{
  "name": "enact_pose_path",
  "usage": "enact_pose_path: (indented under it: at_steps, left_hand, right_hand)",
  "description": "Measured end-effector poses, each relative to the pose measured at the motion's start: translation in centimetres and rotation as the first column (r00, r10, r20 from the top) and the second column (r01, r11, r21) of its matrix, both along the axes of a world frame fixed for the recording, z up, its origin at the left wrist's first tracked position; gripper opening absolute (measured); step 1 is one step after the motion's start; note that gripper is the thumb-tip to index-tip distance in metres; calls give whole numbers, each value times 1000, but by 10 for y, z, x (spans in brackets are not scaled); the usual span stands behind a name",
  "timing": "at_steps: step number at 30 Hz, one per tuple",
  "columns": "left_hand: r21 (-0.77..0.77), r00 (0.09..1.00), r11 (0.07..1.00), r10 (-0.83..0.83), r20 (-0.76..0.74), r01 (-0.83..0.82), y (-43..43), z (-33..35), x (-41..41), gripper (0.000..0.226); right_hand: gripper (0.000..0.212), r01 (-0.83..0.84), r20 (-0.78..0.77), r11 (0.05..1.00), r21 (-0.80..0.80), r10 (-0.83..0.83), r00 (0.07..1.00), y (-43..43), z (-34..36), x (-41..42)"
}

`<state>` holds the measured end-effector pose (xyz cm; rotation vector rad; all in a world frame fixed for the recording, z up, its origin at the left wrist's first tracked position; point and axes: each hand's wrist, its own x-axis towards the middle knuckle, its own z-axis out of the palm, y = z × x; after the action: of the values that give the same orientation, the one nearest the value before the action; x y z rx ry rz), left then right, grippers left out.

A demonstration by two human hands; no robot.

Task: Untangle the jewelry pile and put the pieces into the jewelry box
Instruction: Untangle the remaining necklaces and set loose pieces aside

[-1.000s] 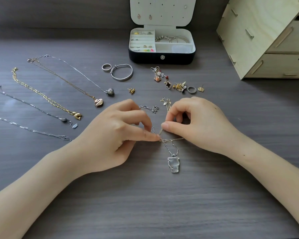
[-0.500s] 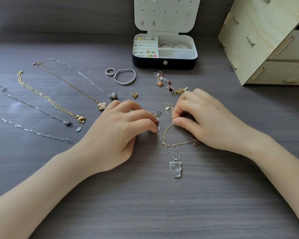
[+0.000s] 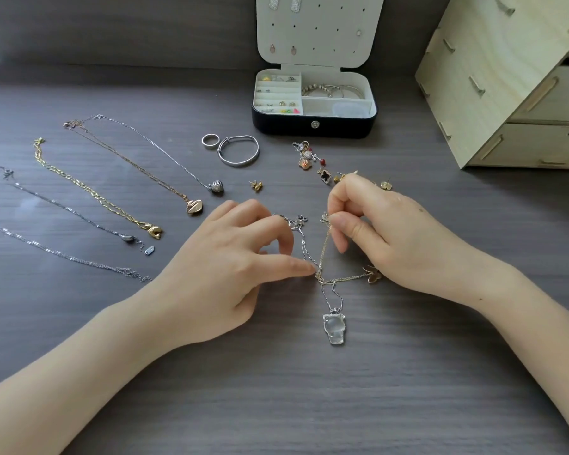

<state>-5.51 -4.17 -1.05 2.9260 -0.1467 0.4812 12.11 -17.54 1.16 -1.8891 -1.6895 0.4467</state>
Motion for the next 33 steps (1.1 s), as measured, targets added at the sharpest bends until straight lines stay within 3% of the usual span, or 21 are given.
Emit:
enact_pose_path:
  at_steps: [6, 15, 18, 20, 22, 27, 33]
  left_hand:
    - [-10, 1000, 1000, 24, -20, -24, -1, 2, 1, 56]
    - [-19, 999, 999, 35, 37, -34, -5, 7, 1, 49]
    - [-204, 988, 971, 138, 63, -122, -13, 5, 2, 31]
    - [-386, 966, 895, 257, 39, -222, -22, 7, 6, 20]
    - [-469, 937, 825, 350, -11, -314, -31, 9, 11, 16]
    - [-410, 888, 794, 449, -101, -448, -44, 9, 22, 9]
    - [-399, 882, 789, 447, -151, -468, -46, 9, 23, 10]
  right_hand:
    - [1, 16, 25, 1000, 15, -17, 1000, 0, 2, -1]
    - [4, -21, 124, 1000, -5, 21, 992, -2, 3, -3]
    - [15, -2, 197, 1000, 13, 0, 980, -2, 0, -5]
    - [21, 0, 252, 1000, 28, -7, 968, -2, 0, -6]
    - [19, 0, 250, 1000, 26, -7, 968, -2, 1, -7]
    - [13, 47, 212, 998, 29, -52, 976, -3, 0, -8]
    - [5, 54, 171, 998, 13, -55, 984, -6, 2, -7]
